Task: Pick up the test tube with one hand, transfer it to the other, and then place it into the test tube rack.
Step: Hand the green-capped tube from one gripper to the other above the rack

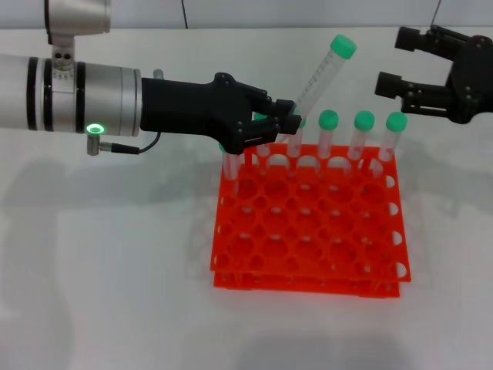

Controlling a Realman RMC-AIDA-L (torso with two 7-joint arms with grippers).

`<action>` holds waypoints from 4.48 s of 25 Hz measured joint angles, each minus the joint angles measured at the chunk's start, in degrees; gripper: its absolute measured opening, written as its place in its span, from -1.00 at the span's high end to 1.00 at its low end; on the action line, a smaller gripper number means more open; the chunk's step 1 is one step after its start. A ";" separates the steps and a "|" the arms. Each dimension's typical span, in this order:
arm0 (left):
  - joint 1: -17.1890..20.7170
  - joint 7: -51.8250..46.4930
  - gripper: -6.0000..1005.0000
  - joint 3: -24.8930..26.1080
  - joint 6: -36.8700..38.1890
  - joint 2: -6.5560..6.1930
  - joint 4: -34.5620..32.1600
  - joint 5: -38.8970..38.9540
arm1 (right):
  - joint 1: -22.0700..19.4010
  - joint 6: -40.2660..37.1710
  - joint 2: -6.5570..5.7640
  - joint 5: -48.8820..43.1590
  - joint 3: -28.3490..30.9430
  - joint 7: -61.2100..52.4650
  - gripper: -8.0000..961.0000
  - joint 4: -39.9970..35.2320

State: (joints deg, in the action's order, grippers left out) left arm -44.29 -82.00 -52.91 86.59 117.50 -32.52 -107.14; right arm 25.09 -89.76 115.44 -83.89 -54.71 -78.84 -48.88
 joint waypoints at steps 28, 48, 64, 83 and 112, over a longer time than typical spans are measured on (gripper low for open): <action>-0.51 0.00 0.65 -0.04 0.08 0.18 -0.26 0.19 | 4.25 3.22 0.36 4.17 -5.25 0.66 -0.61 4.58; -0.27 0.00 0.65 -0.14 0.13 0.54 -0.35 0.17 | 4.93 3.60 0.39 4.57 -5.50 0.71 -0.40 5.78; -0.43 0.06 0.66 -0.10 0.07 0.68 -0.35 0.18 | 5.36 3.63 0.39 4.62 -5.50 0.71 0.29 6.11; -0.24 0.44 0.66 -0.35 0.09 0.93 -0.35 -0.16 | 5.79 3.73 0.16 4.60 -6.05 0.68 0.41 6.87; -0.09 -2.62 0.46 -0.45 0.65 1.20 -0.35 -0.33 | 5.94 3.81 0.04 4.50 -6.20 0.70 0.43 6.87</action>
State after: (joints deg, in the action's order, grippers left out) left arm -44.39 -84.61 -53.35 87.24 118.70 -32.87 -107.46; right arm 31.03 -85.94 115.49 -79.38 -60.91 -78.13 -42.01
